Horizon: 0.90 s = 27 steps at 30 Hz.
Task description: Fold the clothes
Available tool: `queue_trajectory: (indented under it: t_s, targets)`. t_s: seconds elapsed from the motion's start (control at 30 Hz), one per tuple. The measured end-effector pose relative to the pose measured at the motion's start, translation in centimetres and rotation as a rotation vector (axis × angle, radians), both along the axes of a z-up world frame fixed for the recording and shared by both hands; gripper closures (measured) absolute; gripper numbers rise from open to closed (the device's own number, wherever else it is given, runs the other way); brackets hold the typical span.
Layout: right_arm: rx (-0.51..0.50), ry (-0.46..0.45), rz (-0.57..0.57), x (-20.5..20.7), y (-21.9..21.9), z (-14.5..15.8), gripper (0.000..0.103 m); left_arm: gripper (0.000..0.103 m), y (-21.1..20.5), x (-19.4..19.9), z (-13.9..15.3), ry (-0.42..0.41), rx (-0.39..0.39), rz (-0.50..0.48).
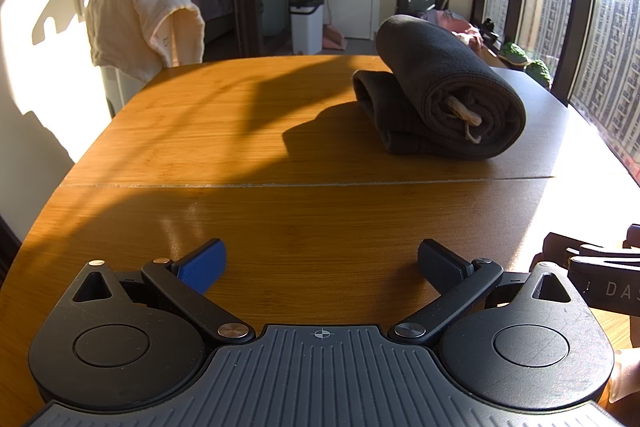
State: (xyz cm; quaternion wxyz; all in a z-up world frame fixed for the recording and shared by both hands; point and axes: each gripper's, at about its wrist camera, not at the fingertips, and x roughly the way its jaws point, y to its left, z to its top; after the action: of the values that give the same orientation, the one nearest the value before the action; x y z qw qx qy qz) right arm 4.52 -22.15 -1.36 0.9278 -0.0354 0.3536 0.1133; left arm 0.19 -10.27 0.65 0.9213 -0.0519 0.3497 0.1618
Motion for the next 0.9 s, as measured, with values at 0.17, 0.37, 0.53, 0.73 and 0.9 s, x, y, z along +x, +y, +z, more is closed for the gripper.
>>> queue_trajectory:
  t_s: [0.17, 0.37, 0.53, 0.73, 0.9]
  targets:
    - [0.000, 0.000, 0.001, 0.01, 0.05, 0.00, 0.000, 0.000, 0.06, 0.04, 0.02, -0.002, -0.005, -0.003]
    - [0.000, 0.000, 0.001, 0.03, 0.11, 0.03, 0.000, 0.000, -0.01, -0.12, -0.07, -0.006, -0.002, -0.002]
    - [0.000, 0.000, 0.001, 0.03, 0.14, 0.03, 0.000, 0.000, -0.05, -0.09, -0.08, -0.008, -0.001, 0.000]
    - [-0.001, 0.000, 0.000, 0.04, 0.20, 0.04, 0.000, 0.000, -0.01, -0.06, -0.05, -0.005, -0.002, -0.002]
    - [-0.001, 0.000, 0.000, 0.04, 0.24, 0.04, 0.000, 0.000, 0.02, -0.06, 0.01, -0.002, -0.002, -0.006]
